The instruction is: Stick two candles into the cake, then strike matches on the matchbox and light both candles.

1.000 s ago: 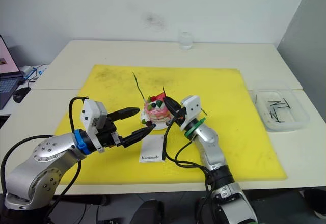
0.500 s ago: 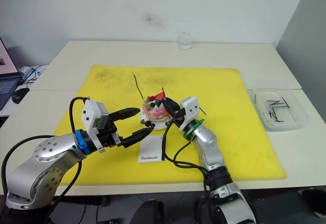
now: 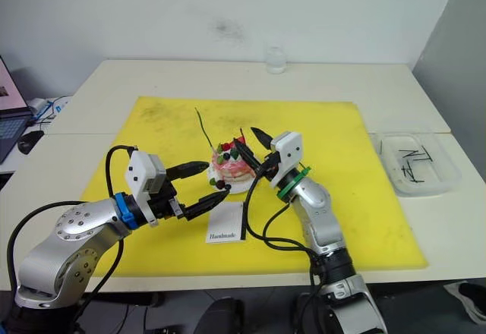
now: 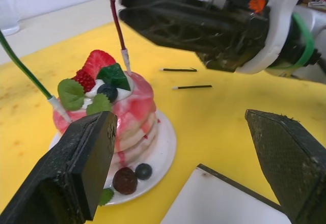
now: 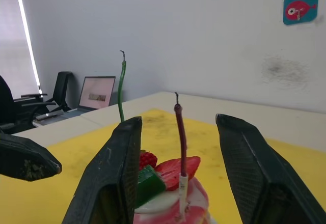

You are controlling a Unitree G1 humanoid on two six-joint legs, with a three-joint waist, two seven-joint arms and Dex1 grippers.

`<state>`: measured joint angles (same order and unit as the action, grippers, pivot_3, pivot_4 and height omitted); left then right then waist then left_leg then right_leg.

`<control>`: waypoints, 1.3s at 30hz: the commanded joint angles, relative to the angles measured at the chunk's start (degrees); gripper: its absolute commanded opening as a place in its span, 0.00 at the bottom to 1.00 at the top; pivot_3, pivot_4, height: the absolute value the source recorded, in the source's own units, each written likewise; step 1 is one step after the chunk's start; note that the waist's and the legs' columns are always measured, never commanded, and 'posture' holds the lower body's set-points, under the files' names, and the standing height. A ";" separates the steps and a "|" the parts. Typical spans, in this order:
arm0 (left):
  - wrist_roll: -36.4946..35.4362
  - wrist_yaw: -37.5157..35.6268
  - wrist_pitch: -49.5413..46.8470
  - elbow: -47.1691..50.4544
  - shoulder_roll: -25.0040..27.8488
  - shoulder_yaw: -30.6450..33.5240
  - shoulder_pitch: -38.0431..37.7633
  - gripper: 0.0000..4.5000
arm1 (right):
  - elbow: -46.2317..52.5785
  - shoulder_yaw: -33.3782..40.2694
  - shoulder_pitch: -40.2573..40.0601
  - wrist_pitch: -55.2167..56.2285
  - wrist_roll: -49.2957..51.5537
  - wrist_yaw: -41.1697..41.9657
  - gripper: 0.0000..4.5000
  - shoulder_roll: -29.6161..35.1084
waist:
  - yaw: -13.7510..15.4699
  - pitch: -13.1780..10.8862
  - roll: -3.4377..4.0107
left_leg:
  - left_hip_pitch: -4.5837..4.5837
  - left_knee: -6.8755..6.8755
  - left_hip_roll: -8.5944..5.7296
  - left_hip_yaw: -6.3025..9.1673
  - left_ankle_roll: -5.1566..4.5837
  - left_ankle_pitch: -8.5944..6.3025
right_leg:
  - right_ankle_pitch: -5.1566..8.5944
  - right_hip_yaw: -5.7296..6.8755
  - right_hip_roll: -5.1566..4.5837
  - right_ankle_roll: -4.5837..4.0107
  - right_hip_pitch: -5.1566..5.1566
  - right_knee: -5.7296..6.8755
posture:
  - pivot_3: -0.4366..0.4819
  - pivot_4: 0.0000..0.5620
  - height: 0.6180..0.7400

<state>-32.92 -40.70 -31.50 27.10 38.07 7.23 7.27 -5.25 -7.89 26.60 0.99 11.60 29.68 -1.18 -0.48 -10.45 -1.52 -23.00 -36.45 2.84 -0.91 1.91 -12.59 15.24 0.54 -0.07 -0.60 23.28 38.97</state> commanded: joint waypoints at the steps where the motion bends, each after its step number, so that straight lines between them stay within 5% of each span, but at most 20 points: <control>1: -6.49 0.53 -7.95 -0.23 2.60 5.30 1.16 1.00 | 8.72 0.50 -1.44 -5.40 1.71 1.58 0.53 4.15 | -0.03 0.00 0.00 | 0.00 0.00 -0.01 -0.01 0.00 0.00 | 0.00 0.00 -0.01 0.00 0.00 0.00 | 0.48 0.27 1.00; 7: -25.51 -3.11 -32.47 -6.19 13.12 11.92 3.24 1.00 | 19.95 -0.03 -5.58 -17.12 3.98 7.47 0.49 17.26 | -0.10 -0.03 -0.04 | 0.03 0.14 -0.02 0.02 0.00 0.00 | 0.07 0.06 0.00 -0.06 0.04 -0.04 | 0.48 0.27 1.00; 14: -35.49 -1.52 -51.12 -13.75 17.70 11.91 5.37 1.00 | 26.93 -4.18 -6.89 -27.08 3.56 12.95 0.01 28.07 | -0.56 -0.06 -0.08 | 0.07 0.31 -0.05 0.05 0.00 0.00 | 0.10 0.08 0.00 -0.09 0.08 -0.06 | 0.48 0.27 1.00; 21: -35.34 4.92 -56.96 -18.74 11.19 10.32 10.98 1.00 | 27.66 -8.55 -4.70 -32.04 1.74 14.50 0.01 30.56 | -0.75 -0.08 -0.16 | 0.06 0.36 -0.07 0.14 0.00 0.00 | 0.15 0.15 0.01 -0.17 0.08 -0.04 | 0.48 0.27 1.00; 39: -31.90 7.54 -59.22 -21.54 3.19 6.81 13.65 1.00 | 24.36 -16.76 0.75 -37.84 -2.15 17.42 0.01 30.49 | -1.03 -0.08 -0.24 | 0.05 0.36 -0.09 0.13 0.01 0.00 | 0.18 0.10 -0.02 -0.12 0.09 -0.03 | 0.48 0.27 1.00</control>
<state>-65.25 -33.16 -90.88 4.94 41.68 14.82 20.90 18.45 -24.20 26.10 -36.60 9.97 46.29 29.11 -1.51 -10.53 -1.76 -22.96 -36.09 2.75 -0.78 1.92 -12.58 15.42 0.64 -0.10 -0.72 23.37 38.94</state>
